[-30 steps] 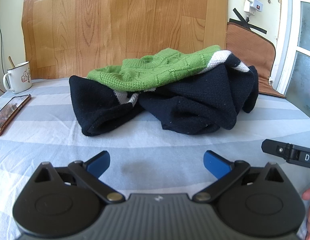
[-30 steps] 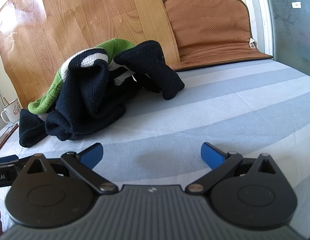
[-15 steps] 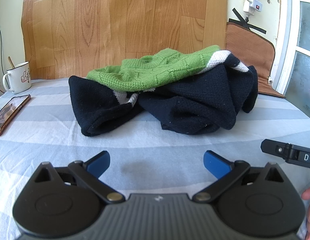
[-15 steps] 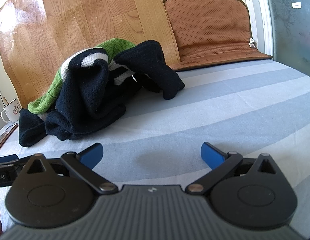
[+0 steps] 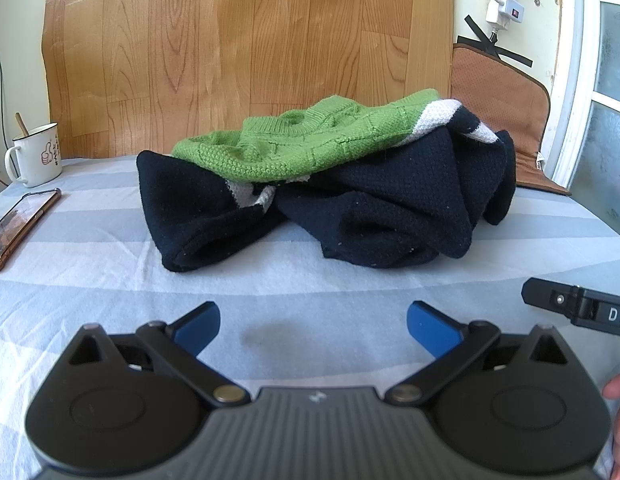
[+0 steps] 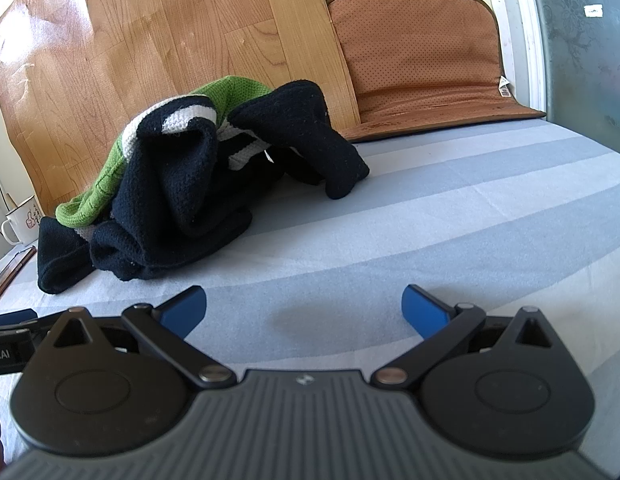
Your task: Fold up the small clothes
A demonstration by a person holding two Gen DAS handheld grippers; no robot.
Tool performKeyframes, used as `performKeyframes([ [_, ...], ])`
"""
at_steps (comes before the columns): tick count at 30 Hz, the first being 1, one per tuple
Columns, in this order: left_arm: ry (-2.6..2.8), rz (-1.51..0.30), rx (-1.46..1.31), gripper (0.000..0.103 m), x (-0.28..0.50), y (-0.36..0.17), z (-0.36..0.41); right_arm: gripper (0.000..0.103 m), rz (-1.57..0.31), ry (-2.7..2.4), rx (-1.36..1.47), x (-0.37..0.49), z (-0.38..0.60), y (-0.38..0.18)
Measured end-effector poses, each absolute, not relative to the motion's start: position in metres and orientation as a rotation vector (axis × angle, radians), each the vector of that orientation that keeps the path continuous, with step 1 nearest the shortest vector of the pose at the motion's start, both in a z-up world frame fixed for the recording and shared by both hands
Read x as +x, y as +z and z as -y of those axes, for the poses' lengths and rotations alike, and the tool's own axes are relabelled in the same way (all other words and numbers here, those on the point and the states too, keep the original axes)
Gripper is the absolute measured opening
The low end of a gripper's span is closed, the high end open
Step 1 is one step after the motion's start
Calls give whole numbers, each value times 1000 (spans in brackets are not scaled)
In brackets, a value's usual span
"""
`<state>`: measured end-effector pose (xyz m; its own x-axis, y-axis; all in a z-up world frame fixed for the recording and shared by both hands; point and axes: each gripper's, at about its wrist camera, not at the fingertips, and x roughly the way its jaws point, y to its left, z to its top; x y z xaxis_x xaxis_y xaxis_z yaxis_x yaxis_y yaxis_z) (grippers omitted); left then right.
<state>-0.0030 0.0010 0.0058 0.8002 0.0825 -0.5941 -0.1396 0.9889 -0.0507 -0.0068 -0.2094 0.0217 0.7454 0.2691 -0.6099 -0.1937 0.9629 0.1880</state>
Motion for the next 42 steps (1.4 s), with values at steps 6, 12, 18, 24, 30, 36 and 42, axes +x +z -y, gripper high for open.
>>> performKeyframes([
  [6,113,-640,-91,103,-3,6,2,103,-685,254,114,-6,210,22],
  [12,114,-652,-90,103,-1,4,1,103,-687,254,112,-7,209,21],
  [18,127,-662,-96,103,0,3,-1,103,-687,254,112,-7,209,21],
  [24,135,-698,-111,103,5,-1,-5,103,-687,254,112,-7,209,21],
  [30,146,-717,-90,103,7,-2,-3,103,-687,255,113,-7,209,21],
  [36,171,-740,-29,103,12,-4,7,103,-688,255,112,-7,209,21],
  [42,174,-739,-21,103,12,-4,8,103,-687,254,114,-7,209,21],
])
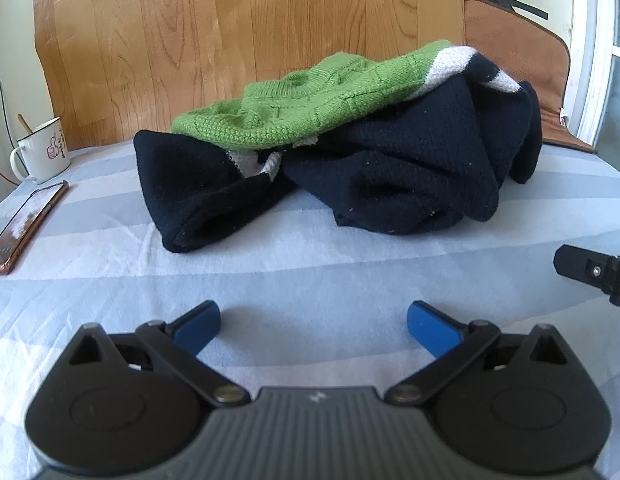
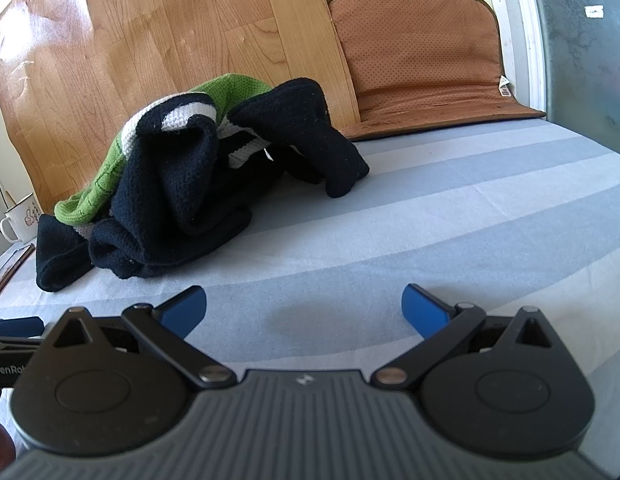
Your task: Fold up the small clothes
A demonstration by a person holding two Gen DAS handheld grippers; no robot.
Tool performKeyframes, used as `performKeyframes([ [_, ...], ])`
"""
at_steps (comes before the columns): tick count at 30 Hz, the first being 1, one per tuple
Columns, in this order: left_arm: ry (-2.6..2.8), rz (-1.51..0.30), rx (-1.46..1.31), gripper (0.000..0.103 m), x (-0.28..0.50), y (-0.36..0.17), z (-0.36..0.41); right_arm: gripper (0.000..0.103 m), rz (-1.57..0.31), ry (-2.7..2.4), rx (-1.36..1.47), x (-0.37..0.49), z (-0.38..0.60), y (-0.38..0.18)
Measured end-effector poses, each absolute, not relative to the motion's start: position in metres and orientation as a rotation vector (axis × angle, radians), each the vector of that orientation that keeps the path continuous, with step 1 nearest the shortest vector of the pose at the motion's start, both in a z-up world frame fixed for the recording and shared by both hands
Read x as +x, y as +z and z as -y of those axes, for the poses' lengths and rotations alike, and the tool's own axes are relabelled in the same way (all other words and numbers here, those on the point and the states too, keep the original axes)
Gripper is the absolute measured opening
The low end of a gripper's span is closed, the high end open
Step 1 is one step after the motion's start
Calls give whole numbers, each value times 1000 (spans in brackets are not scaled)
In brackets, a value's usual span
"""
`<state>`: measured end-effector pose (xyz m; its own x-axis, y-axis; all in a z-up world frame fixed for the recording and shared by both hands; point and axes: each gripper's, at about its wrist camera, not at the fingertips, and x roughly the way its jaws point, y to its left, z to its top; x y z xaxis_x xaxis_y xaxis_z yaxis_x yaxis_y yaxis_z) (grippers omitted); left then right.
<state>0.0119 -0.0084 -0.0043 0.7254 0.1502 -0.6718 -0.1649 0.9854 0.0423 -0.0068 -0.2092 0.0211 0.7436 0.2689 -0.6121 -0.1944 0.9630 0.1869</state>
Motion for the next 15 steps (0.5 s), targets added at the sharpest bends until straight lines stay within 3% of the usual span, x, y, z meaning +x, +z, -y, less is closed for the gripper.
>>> performKeyframes([
  [15,180,-718,-30,103,10,-5,9,103,-688,253,112,-7,210,20],
])
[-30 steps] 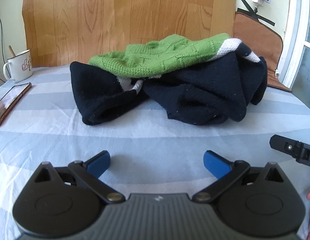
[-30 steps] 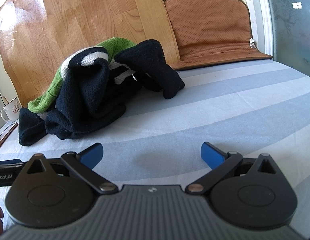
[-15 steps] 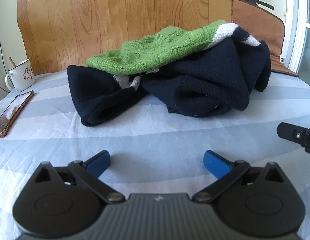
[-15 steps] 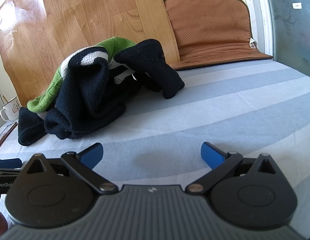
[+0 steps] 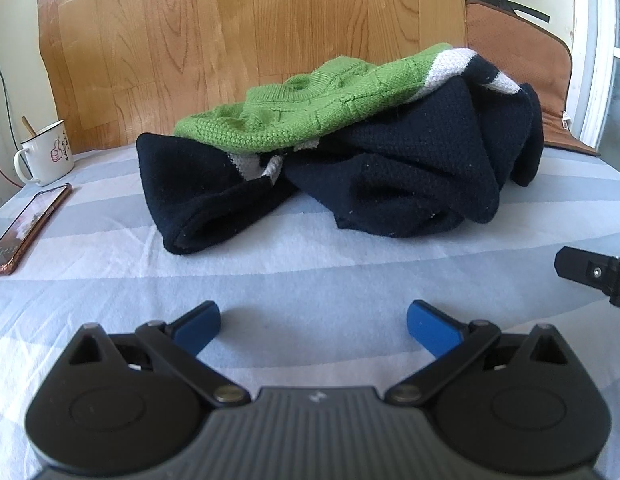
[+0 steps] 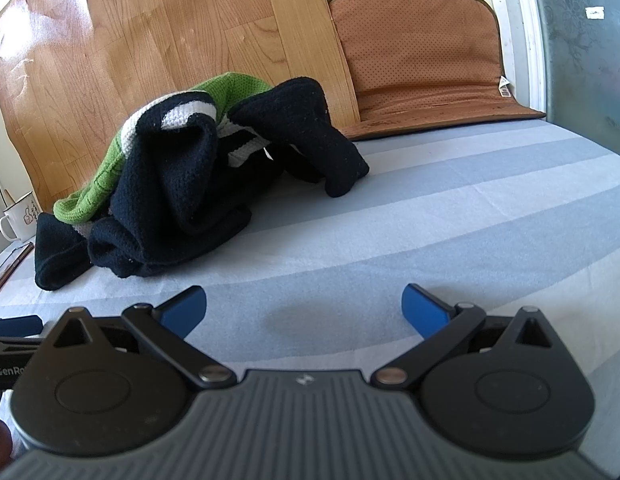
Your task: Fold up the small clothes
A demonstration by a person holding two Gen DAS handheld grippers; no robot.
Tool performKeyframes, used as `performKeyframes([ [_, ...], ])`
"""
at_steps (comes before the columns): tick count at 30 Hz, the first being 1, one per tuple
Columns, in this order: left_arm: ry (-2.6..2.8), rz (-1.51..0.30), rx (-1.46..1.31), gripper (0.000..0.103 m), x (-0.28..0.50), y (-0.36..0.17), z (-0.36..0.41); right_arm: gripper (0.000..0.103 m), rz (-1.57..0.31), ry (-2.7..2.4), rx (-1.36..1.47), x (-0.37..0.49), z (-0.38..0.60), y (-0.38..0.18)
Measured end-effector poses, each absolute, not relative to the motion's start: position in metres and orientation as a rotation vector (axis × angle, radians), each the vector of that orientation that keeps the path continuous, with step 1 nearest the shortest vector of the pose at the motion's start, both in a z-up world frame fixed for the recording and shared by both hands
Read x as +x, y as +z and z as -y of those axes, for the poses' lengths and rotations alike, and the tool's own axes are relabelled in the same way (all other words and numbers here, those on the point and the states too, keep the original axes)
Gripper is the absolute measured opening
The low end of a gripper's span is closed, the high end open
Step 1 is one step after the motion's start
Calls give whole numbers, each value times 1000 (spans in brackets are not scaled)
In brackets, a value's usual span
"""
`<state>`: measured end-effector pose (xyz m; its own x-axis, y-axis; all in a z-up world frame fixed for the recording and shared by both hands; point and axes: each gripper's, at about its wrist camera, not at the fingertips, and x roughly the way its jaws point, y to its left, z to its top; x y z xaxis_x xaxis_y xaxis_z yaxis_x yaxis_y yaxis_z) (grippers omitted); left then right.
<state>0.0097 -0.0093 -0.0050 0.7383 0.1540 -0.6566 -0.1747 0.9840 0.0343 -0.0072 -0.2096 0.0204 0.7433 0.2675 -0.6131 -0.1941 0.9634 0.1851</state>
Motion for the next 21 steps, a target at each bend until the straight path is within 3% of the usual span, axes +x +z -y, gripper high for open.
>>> performKeyframes([
  [21,172,-714,-35,103,8,-6,10,103,-688,252,112,-8,210,20],
])
